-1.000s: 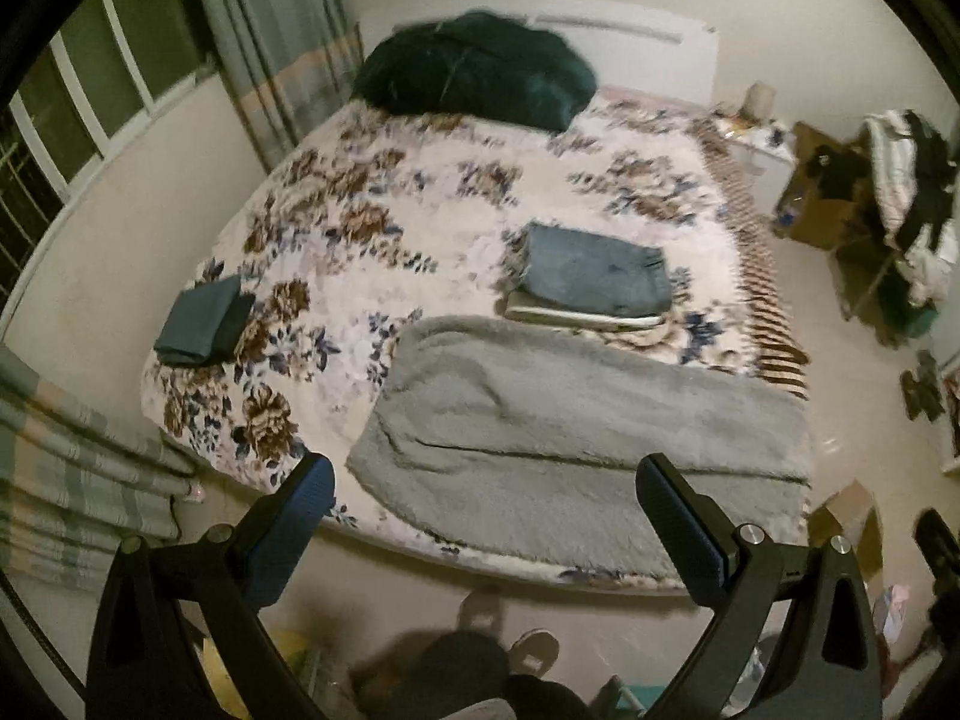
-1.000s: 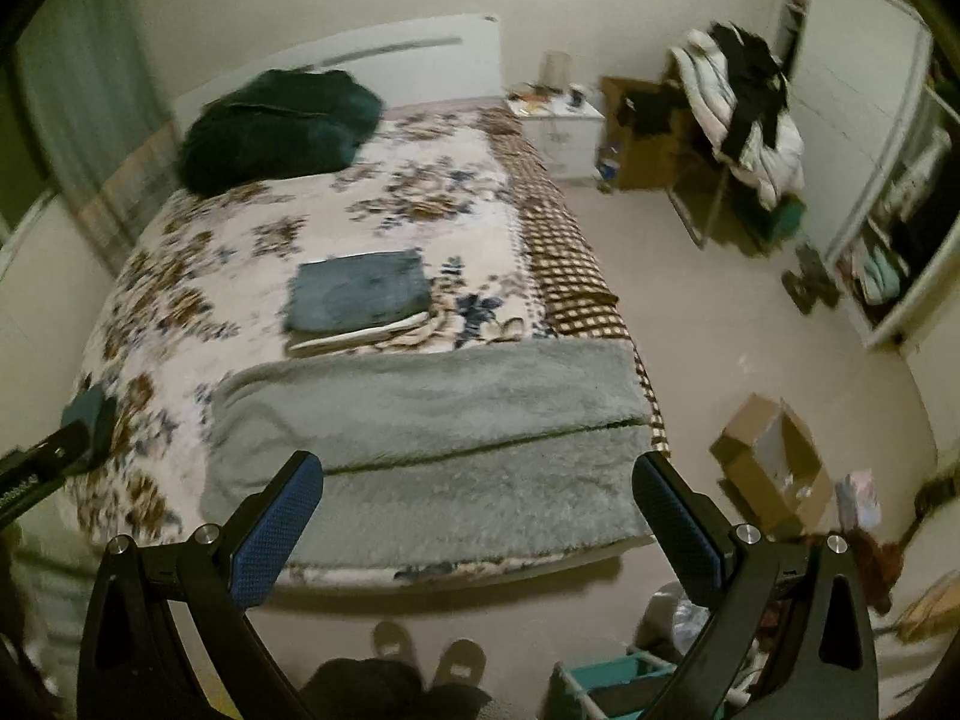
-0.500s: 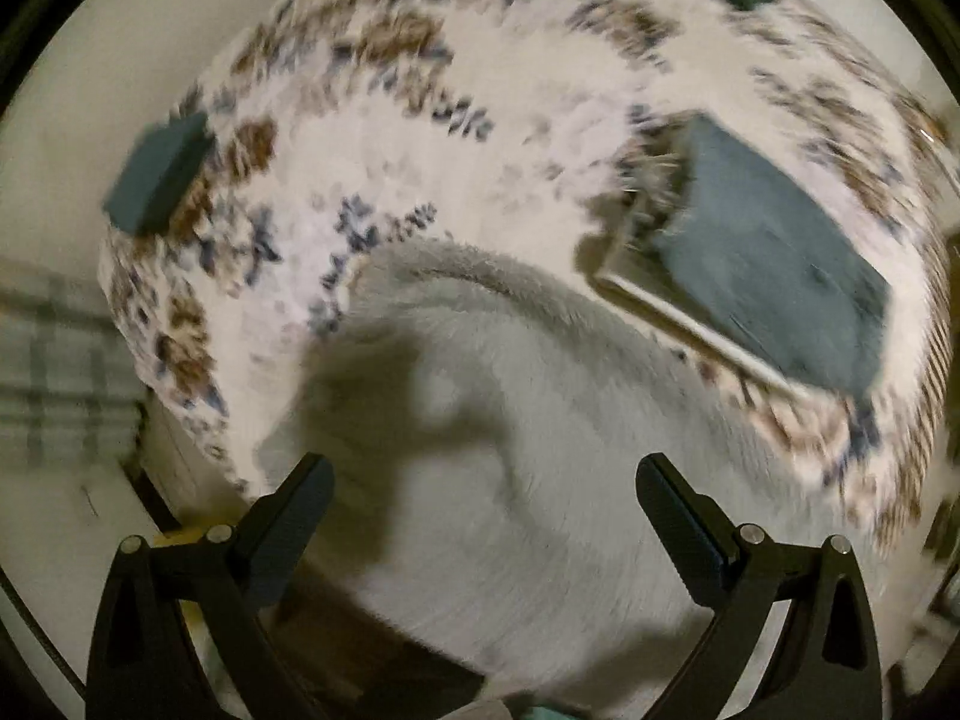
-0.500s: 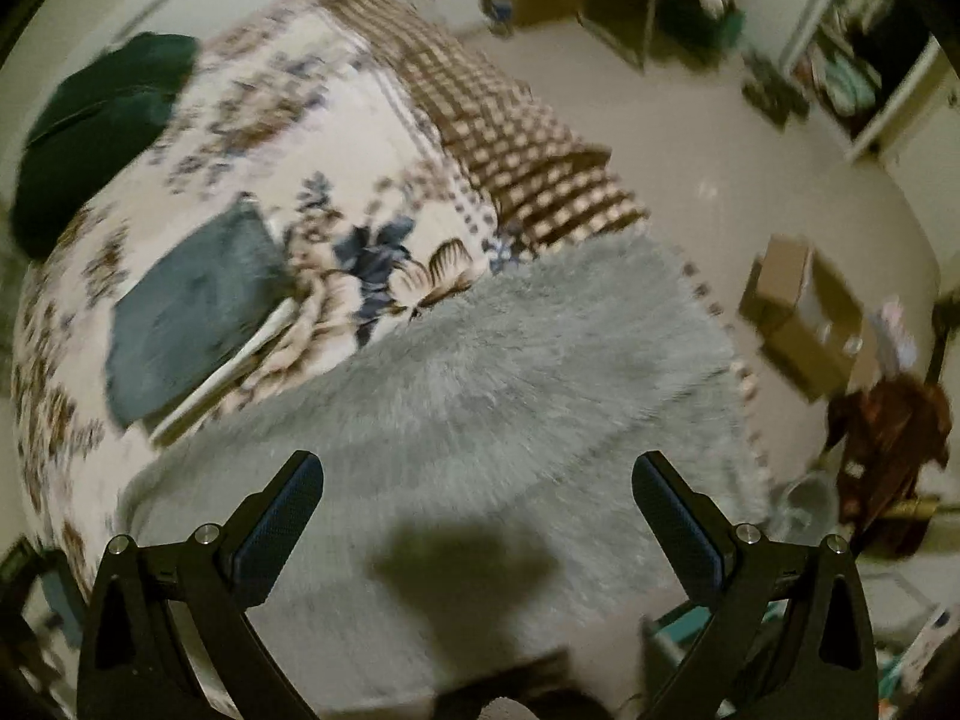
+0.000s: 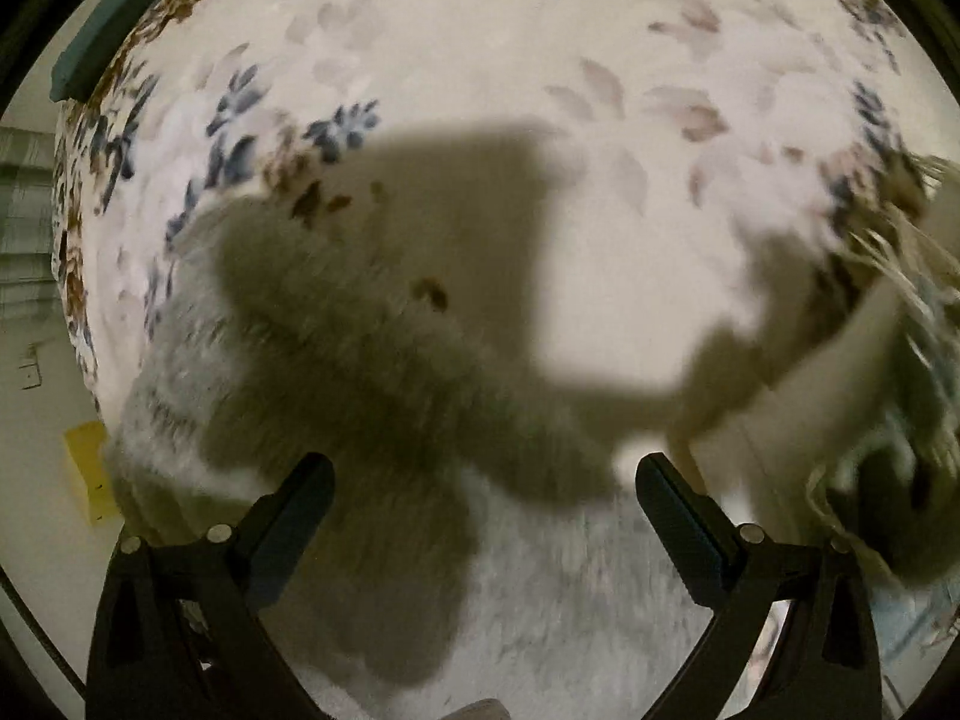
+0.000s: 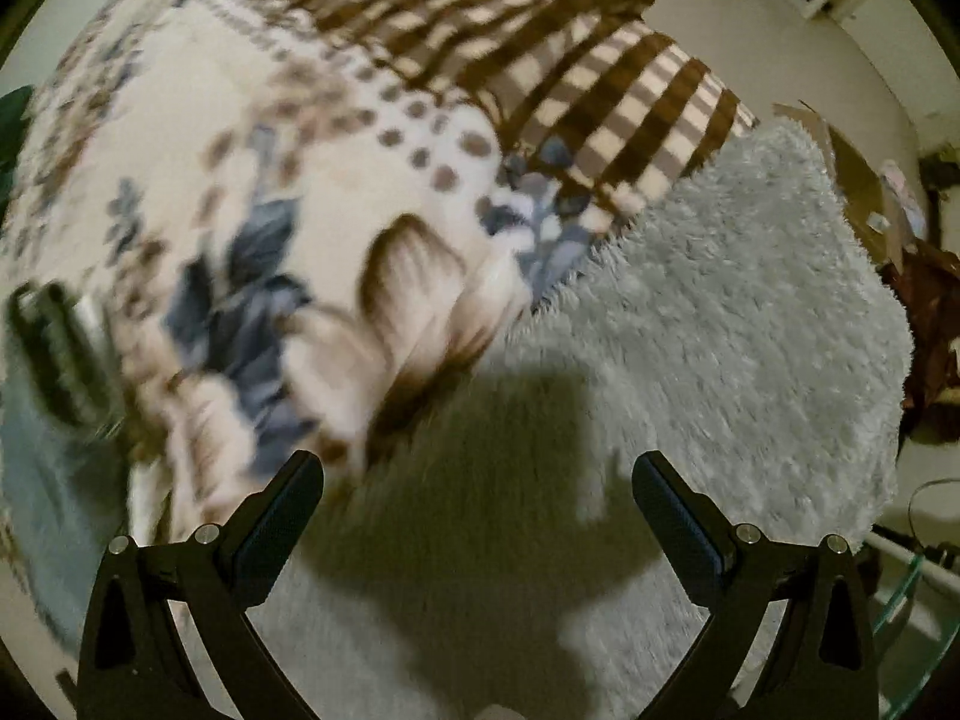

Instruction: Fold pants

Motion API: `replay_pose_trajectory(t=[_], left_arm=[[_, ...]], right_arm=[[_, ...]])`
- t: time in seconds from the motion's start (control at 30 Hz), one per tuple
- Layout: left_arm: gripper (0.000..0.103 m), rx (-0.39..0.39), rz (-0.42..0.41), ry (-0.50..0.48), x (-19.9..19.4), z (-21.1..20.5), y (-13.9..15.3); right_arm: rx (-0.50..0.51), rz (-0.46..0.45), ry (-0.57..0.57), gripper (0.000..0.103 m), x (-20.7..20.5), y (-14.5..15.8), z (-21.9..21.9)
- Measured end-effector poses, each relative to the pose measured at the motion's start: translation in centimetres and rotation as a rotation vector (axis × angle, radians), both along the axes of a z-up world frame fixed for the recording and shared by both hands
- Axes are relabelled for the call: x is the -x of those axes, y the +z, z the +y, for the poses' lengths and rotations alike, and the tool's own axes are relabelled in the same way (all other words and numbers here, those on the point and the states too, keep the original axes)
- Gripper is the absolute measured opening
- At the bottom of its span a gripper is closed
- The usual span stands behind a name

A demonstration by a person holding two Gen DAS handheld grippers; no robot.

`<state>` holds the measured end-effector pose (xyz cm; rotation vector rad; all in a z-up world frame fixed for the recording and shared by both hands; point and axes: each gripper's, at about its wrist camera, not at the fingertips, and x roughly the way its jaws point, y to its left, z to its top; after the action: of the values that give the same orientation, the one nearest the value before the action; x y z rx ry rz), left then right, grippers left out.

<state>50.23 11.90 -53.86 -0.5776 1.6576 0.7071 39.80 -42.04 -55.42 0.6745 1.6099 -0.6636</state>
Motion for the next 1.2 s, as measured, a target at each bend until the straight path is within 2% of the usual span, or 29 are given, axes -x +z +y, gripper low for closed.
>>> replay_pose_trajectory(t=[0.03,0.07,0.1,0.13,0.17,0.2,0.27,0.3,0.37,0.47,0.6,0.67,0.7,0.73,0.8,0.93,1.07,1.2], left_arm=[[0.091,-0.011,-0.007,-0.006,-0.2,-0.2,-0.1],[0.077,-0.02,-0.012,-0.013,-0.4,-0.3,-0.1],[0.068,-0.029,-0.015,-0.02,-0.4,-0.5,-0.1],[0.047,-0.028,-0.027,-0.023,-0.3,-0.8,0.0],[0.037,-0.027,-0.037,-0.022,-0.1,-0.9,0.2],[0.026,-0.029,-0.051,-0.021,0.2,-1.1,0.6],[0.011,-0.039,-0.105,-0.023,0.9,-1.2,2.1],[0.01,-0.035,-0.133,-0.025,1.5,-1.3,3.0],[0.007,-0.023,-0.187,-0.028,2.9,-1.5,5.1],[0.007,-0.02,-0.246,-0.052,5.4,-2.3,8.7],[0.007,-0.019,-0.334,-0.071,11.0,-3.3,14.6],[0.007,-0.011,-0.37,-0.062,14.4,-1.2,15.1],[0.007,-0.015,-0.385,-0.063,16.5,-1.1,16.5],[0.007,-0.012,-0.393,-0.06,17.5,0.5,15.8],[0.007,-0.004,-0.395,-0.059,20.5,1.2,16.3],[0.007,-0.017,-0.333,-0.079,26.2,1.9,14.4],[0.007,-0.021,-0.246,-0.052,31.4,2.7,10.6],[0.007,-0.047,-0.159,-0.037,34.2,3.6,5.1]], right_arm=[[0.009,0.012,-0.012,0.103,-0.1,-0.8,-0.2],[0.012,0.018,-0.022,0.1,-0.3,-1.5,-0.3],[0.011,0.02,-0.027,0.097,-0.4,-2.0,-0.4],[0.014,0.023,-0.027,0.085,-0.6,-2.3,-0.5],[0.022,0.026,-0.021,0.07,-0.7,-2.6,-0.7],[0.031,0.024,-0.013,0.062,-0.7,-2.7,-0.8],[0.045,0.001,-0.004,0.021,-0.6,-2.1,-1.2],[0.051,-0.017,0.001,0.012,-0.4,-1.4,-1.5],[0.062,-0.051,0.007,0.006,-0.2,-0.2,-1.7],[0.048,-0.122,0.027,0.005,0.8,2.1,-1.8],[0.023,-0.198,0.052,0.005,4.0,6.5,-2.0],[-0.005,-0.222,0.043,0.005,6.8,9.2,-2.9],[-0.018,-0.23,0.037,0.005,8.4,10.3,-3.4],[-0.029,-0.238,0.032,0.005,10.2,11.3,-3.8],[-0.048,-0.245,0.028,0.005,13.8,12.9,-4.5],[-0.066,-0.211,0.056,0.005,21.4,15.6,-5.2],[-0.068,-0.114,0.087,0.005,27.9,14.2,-5.4],[-0.052,-0.023,0.102,0.005,32.1,10.5,-5.7]])
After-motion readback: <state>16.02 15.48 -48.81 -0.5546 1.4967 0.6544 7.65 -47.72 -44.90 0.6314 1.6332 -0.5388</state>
